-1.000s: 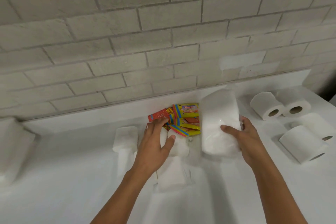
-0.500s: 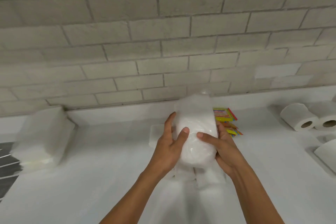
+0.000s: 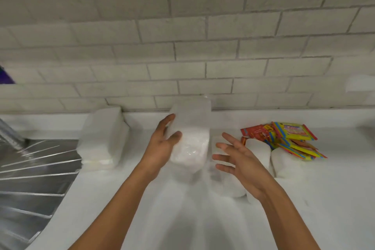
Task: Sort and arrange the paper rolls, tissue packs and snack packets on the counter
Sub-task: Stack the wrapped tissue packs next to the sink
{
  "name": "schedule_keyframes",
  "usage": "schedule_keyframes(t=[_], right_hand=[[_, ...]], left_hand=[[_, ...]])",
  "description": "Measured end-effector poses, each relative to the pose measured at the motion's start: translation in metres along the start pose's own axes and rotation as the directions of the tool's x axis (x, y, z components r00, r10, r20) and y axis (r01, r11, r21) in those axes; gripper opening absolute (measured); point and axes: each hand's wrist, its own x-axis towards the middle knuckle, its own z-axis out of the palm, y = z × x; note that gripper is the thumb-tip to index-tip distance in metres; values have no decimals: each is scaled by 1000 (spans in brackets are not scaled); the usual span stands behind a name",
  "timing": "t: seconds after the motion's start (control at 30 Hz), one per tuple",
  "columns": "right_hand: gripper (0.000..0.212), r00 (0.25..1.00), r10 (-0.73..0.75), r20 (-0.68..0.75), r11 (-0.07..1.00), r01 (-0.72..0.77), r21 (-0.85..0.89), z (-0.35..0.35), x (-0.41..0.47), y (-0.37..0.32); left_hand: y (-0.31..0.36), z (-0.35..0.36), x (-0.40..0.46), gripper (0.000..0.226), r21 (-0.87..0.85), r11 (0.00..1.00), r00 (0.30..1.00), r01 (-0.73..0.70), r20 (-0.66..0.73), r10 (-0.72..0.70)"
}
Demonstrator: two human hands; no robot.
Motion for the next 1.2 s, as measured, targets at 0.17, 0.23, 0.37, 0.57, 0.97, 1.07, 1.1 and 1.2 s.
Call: schedule_keyframes(t=[0.17, 0.23, 0.37, 0.57, 0.97, 1.07, 1.1, 1.2], right_hand=[[40, 999, 20, -35, 1000, -20, -1, 8, 6, 11], [40, 999, 28, -45, 1000, -28, -5, 12, 7, 15], [36, 996, 42, -74, 999, -43, -24, 14, 11, 21], [33, 993, 47, -110, 998, -51, -30, 13, 19, 24], [29, 975, 76, -207, 992, -94, -79, 0, 22, 32], [28, 972, 82, -221, 992, -101, -75, -4, 20, 34], [27, 970, 85, -227, 991, -105, -77, -5, 19, 35], [26, 964, 97, -249, 990, -119, -75, -9, 18, 38]], left_hand=[[5, -88, 36, 48, 119, 992, 976, -33, -211, 58], [5, -124, 50, 46, 170, 985, 949, -34, -304, 85], [-2, -186, 78, 44, 208, 976, 912, 60, -408, 30], [-25, -234, 95, 44, 200, 968, 886, 150, -461, -42], [-68, -255, 101, 56, 601, 694, 876, 397, -474, -90], [-76, -257, 103, 55, 650, 613, 859, 449, -502, -97], [-75, -257, 103, 57, 658, 602, 858, 452, -505, -93], [-69, -260, 103, 55, 671, 604, 877, 430, -469, -103]])
